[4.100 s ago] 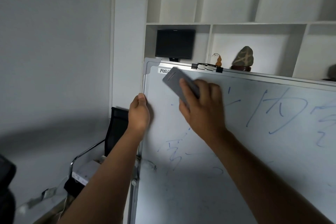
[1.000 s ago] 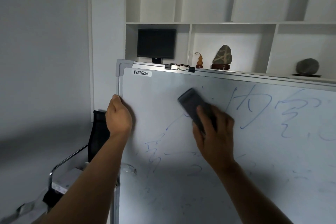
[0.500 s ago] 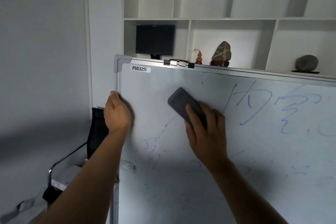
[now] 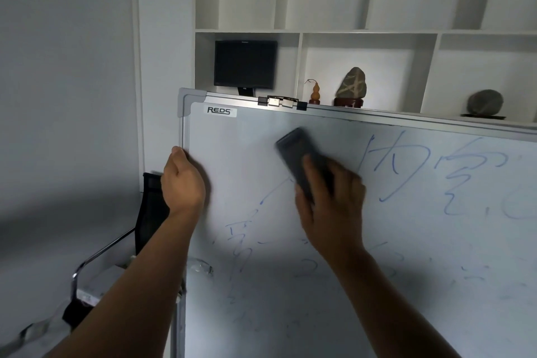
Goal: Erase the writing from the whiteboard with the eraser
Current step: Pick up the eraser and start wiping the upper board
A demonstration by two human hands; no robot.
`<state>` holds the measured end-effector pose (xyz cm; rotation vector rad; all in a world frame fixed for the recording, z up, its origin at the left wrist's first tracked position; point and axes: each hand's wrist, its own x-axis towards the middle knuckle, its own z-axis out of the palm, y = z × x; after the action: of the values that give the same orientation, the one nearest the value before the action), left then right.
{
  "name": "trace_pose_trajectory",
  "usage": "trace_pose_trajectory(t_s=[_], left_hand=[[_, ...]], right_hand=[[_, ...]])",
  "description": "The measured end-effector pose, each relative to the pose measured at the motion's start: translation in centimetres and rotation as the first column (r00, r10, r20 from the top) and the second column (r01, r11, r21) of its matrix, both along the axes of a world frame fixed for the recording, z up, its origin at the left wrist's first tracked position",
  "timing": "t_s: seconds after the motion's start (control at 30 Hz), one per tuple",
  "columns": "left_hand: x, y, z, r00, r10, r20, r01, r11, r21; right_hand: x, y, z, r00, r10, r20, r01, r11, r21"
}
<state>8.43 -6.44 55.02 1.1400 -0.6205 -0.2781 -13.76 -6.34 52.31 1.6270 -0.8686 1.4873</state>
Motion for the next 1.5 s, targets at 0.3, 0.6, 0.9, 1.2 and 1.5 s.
trace_pose_trajectory(t_s=[0.3,0.6,0.9,1.2,1.5], left_hand=[[-0.2,0.2,0.1,1.0,-0.001,0.005,0.001,1.0,-0.001],[-0.4,0.4,0.1,1.0,0.0,0.015,0.0,1.0,0.004],[-0.1,0.1,0.0,1.0,-0.006,0.023,0.006,1.0,0.005],[-0.4,0.3,0.0,0.998,0.008,0.055,-0.008,1.0,0.004],[-0.2,0.1,-0.2,0.996,0.002,0.085,-0.003,1.0,0.006]], right_hand=[[-0.5,-0.4,-0.4,0.992,0.007,-0.127,-0.013,0.999,-0.044],[0.1,-1.0,-1.4,0.966,-0.04,-0.255,0.011,0.993,-0.115],[-0.2,-1.2,-2.1,0.966,-0.003,-0.259,-0.027,0.993,-0.114],[0.0,-1.2,-2.5,0.989,0.046,-0.139,-0.062,0.992,-0.113],[0.6,-1.3,-2.7,0.983,0.05,-0.179,-0.071,0.991,-0.117]])
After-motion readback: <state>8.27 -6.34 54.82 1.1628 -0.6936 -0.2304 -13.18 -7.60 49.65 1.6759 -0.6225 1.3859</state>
